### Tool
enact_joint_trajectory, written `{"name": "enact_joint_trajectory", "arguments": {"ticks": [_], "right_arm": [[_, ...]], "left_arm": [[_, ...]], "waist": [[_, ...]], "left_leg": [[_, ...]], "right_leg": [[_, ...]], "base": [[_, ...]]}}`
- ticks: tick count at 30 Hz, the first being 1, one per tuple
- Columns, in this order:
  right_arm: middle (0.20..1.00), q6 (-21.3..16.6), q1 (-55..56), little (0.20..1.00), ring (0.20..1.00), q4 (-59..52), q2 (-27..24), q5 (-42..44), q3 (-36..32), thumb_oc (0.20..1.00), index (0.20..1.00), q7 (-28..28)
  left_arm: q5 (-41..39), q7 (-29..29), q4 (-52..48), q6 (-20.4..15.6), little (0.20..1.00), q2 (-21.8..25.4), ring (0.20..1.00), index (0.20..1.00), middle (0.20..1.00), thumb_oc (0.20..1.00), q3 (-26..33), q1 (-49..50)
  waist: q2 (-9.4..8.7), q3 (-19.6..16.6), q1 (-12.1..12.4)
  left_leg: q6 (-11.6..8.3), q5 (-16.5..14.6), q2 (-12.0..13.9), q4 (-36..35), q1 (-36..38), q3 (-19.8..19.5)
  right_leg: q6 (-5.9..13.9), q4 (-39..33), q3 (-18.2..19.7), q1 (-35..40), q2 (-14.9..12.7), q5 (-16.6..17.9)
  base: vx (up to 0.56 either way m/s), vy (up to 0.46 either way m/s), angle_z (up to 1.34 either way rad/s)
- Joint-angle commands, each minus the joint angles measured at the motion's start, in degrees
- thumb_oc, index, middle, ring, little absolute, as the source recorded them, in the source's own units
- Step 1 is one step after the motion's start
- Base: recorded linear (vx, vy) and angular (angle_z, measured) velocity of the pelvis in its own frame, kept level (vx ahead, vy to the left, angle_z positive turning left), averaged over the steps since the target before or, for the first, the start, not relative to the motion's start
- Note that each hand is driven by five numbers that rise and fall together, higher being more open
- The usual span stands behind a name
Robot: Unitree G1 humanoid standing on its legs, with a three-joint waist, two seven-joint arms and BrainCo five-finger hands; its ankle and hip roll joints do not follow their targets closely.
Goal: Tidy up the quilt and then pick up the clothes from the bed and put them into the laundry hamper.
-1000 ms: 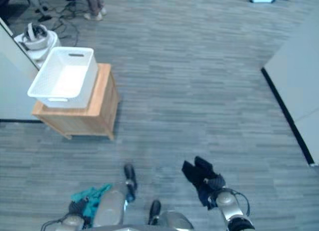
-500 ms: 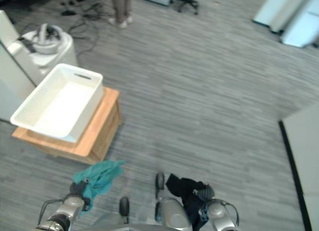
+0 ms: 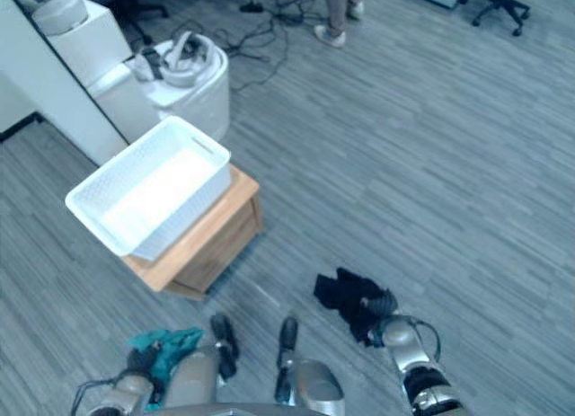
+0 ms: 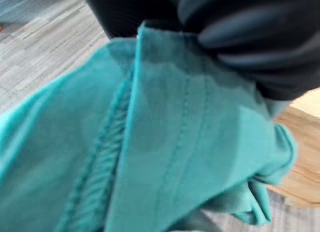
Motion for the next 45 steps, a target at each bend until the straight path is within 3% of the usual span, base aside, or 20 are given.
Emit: {"name": "enact_joint_trajectory", "arguments": {"ticks": [1,2,4,5,6,7,8,9,10,14,17,19,26,31,36,41,45], "right_arm": [[0.200,-1.12,4.82,0.200,0.200,-4.45,-2.17,-0.43,-1.06,0.200,0.200,-0.59],[0.200,-1.05,4.65,0.200,0.200,-4.84,-1.62,-1.10,-0.78,0.200,0.200,-0.30],[0.200,-1.21,3.97,0.200,0.200,-7.17,-1.17,-1.85,0.01,0.200,0.200,-0.37],[0.200,-1.36,3.73,0.200,0.200,-8.26,-1.07,-2.09,0.24,0.200,0.200,-0.70],[0.200,-1.46,3.98,0.200,0.200,-10.55,-1.89,-2.86,0.17,0.200,0.200,-1.33],[0.200,-1.78,4.89,0.200,0.200,-14.17,-3.69,-3.34,-0.81,0.200,0.200,-2.02],[0.200,-1.74,4.94,0.200,0.200,-14.23,-3.71,-3.35,-0.84,0.200,0.200,-2.00],[0.200,-2.15,5.42,0.200,0.200,-16.91,-5.40,-3.56,-2.35,0.200,0.200,-2.70],[0.200,-2.29,5.29,0.200,0.200,-18.33,-6.52,-3.72,-2.89,0.200,0.200,-2.81],[0.200,-3.38,4.17,0.200,0.200,-24.98,-10.47,-6.09,-4.18,0.200,0.200,-3.42],[0.200,-4.55,1.27,0.200,0.200,-32.47,-15.03,-7.78,-4.60,0.200,0.200,-2.17],[0.200,-6.37,-6.42,0.200,0.200,-40.45,-21.02,-7.53,-2.30,0.200,0.200,0.19],[0.200,-8.71,-21.79,0.200,0.200,-47.09,-26.50,-4.66,5.55,0.200,0.200,2.05],[0.200,-9.45,-35.96,0.200,0.200,-48.03,-25.05,-3.50,13.94,0.200,0.200,2.62],[0.200,-8.60,-52.79,0.200,0.200,-43.13,-18.95,-5.09,22.03,0.200,0.200,0.94],[0.200,-7.67,-60.04,0.200,0.200,-35.65,-14.65,-7.32,24.97,0.200,0.200,-0.76],[0.200,-7.45,-61.95,0.200,0.200,-30.19,-14.12,-7.00,25.09,0.200,0.200,-2.50]], "left_arm": [[1.61,-0.63,1.09,-0.09,0.200,1.79,0.200,0.200,0.200,0.200,-0.45,-0.47],[2.16,-0.92,1.69,0.16,0.200,1.92,0.200,0.200,0.200,0.200,-0.64,-0.67],[2.39,-0.34,1.90,0.39,0.200,2.82,0.200,0.200,0.200,0.200,-0.52,-0.96],[2.19,-0.28,1.82,0.44,0.200,2.96,0.200,0.200,0.200,0.200,-0.50,-1.36],[2.72,-0.12,1.64,0.24,0.200,3.14,0.200,0.200,0.200,0.200,-1.04,-1.82],[3.58,-0.42,1.22,-0.11,0.200,3.25,0.200,0.200,0.200,0.200,-2.11,-2.48],[3.58,-0.42,1.22,-0.11,0.200,3.23,0.200,0.200,0.200,0.200,-2.13,-2.47],[4.77,-0.61,1.50,-0.45,0.200,3.31,0.200,0.200,0.200,0.200,-2.89,-3.62],[4.98,-0.76,2.04,-0.35,0.200,3.50,0.200,0.200,0.200,0.200,-2.76,-4.12],[5.73,-0.94,4.25,-0.51,0.200,4.00,0.200,0.200,0.200,0.200,-2.17,-3.88],[5.57,-0.95,4.55,-0.84,0.200,3.72,0.200,0.200,0.200,0.200,-0.93,-1.76],[4.75,-0.93,4.96,-1.03,0.200,2.89,0.200,0.200,0.200,0.200,-0.99,0.06],[0.69,0.68,3.64,-1.78,0.200,1.86,0.200,0.200,0.200,0.200,-1.64,0.48],[-2.49,2.05,0.93,-2.93,0.200,1.58,0.200,0.200,0.200,0.200,-2.67,0.74],[-6.07,4.32,-4.46,-4.88,0.200,2.56,0.200,0.200,0.200,0.200,-3.25,0.85],[-6.52,4.56,-11.69,-6.55,0.200,4.25,0.200,0.200,0.200,0.200,-4.18,1.34],[-4.79,4.33,-25.31,-8.68,0.200,7.51,0.200,0.200,0.200,0.200,-4.67,3.39]], "waist": [[1.05,-2.12,-1.88],[1.07,-1.76,-2.43],[0.98,-0.73,-3.53],[1.54,-0.23,-3.74],[1.55,-0.01,-4.64],[1.25,-0.34,-6.09],[1.31,-0.26,-6.15],[0.81,-0.93,-7.53],[0.47,-1.28,-7.74],[-0.74,-2.13,-6.87],[-0.61,-3.35,-6.10],[-0.04,-4.53,-4.95],[0.33,-5.05,-3.35],[0.33,-5.22,-1.54],[0.38,-4.72,1.41],[0.92,-3.81,3.29],[2.22,-2.46,5.27]], "left_leg": [[1.60,-1.95,-3.59,-1.63,5.41,-2.79],[2.26,-2.57,-4.11,-3.13,7.66,-2.63],[3.40,-3.00,-4.86,-5.62,11.06,-3.01],[3.45,-2.06,-3.78,-6.11,11.21,-3.37],[2.94,-2.23,-3.87,-6.71,12.00,-5.45],[2.26,-2.62,-4.29,-6.71,12.01,-8.09],[2.24,-2.64,-4.23,-6.71,12.11,-8.17],[1.89,-3.38,-4.83,-6.71,11.64,-11.23],[1.73,-3.92,-5.03,-6.71,11.88,-12.58],[1.78,-4.51,-5.55,-6.71,13.61,-14.79],[1.45,-4.91,-5.13,-6.71,14.72,-14.85],[0.75,-4.66,-4.11,-6.71,15.09,-14.95],[-0.37,-3.67,-2.89,-6.71,14.79,-16.02],[-1.04,-3.03,-2.22,-6.71,14.22,-17.16],[-1.62,-1.73,-1.77,-6.71,12.48,-19.26],[-1.82,-0.72,-1.88,-6.71,10.49,-21.30],[-2.28,0.47,-2.28,-6.71,7.86,-23.33]], "right_leg": [[8.69,16.62,2.88,1.15,-8.32,-11.24],[10.05,23.80,2.27,-1.47,-9.49,-10.48],[11.87,34.98,4.48,-7.07,-11.07,-7.07],[10.74,35.86,5.51,-9.61,-10.17,-5.82],[9.56,30.86,8.07,-10.38,-8.64,-7.42],[8.84,20.66,12.91,-10.20,-6.50,-8.36],[8.83,20.42,12.80,-9.95,-6.45,-8.26],[9.24,10.56,20.59,-10.21,-5.51,-5.88],[9.79,8.70,23.15,-11.07,-5.55,-4.49],[9.89,7.07,22.57,-9.67,-6.52,-3.12],[9.77,4.74,22.06,-7.29,-6.49,-2.44],[9.30,3.08,21.16,-5.37,-6.12,-2.34],[8.42,2.61,19.31,-3.99,-5.50,-3.23],[7.73,2.45,17.50,-3.26,-5.32,-3.86],[7.06,2.37,15.56,-3.24,-5.28,-4.25],[6.82,2.67,13.73,-4.03,-5.41,-4.35],[6.84,2.54,11.63,-5.02,-5.59,-4.18]], "base": [[0.31,0.193,0.39],[0.16,0.116,0.60],[0.19,0.096,0.39],[0.21,-0.031,0.18],[0.29,-0.145,0.86],[0.28,-0.114,1.52],[0.28,-0.205,1.76],[0.22,-0.187,1.40],[0.22,-0.183,1.37],[0.17,-0.165,1.13],[0.17,-0.119,0.03],[0.19,-0.111,0.04],[0.06,-0.052,0.04],[0.04,-0.047,0.18],[0.01,-0.050,0.30],[-0.02,-0.033,0.26],[-0.04,-0.029,0.44]]}}
